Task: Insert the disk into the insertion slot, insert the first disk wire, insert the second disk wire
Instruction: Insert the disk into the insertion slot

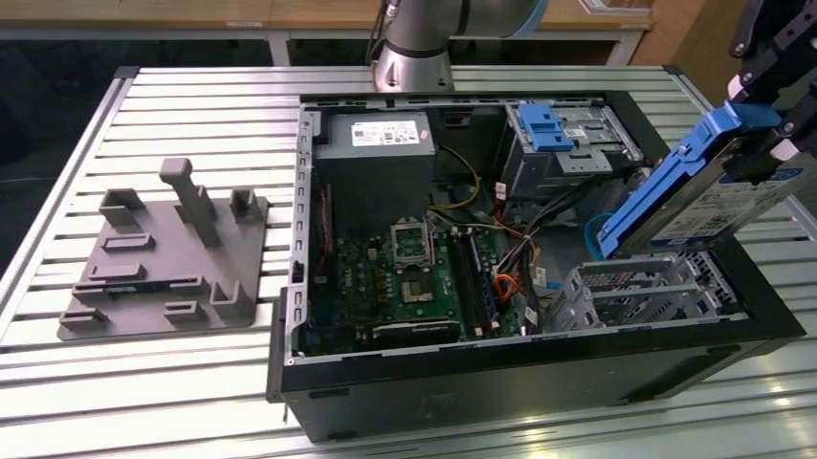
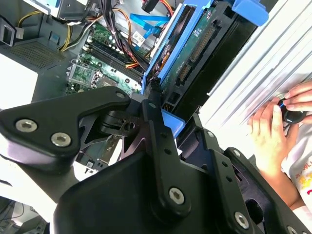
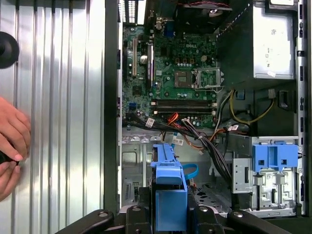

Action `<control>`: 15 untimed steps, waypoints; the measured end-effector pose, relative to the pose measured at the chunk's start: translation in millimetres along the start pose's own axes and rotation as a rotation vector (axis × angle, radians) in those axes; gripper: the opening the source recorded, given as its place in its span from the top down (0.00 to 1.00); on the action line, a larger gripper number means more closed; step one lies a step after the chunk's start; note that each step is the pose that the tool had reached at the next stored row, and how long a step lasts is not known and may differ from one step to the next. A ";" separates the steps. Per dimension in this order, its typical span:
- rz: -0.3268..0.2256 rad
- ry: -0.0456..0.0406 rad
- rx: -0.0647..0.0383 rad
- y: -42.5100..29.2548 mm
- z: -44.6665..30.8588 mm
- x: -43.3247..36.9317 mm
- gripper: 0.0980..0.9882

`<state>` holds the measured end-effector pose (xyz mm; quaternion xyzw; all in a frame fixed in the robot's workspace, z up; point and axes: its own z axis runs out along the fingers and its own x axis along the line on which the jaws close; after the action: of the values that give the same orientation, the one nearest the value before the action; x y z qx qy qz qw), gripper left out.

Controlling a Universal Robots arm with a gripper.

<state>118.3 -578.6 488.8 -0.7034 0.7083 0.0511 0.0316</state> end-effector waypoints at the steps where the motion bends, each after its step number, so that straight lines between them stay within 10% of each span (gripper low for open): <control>1: 0.000 0.0000 0.000 -0.4 0.4 0.1 0.70; 15: -0.003 0.0011 -0.002 -3.8 7.8 1.0 0.70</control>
<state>121.9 -578.7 480.8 -0.7046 0.7071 0.0514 0.0306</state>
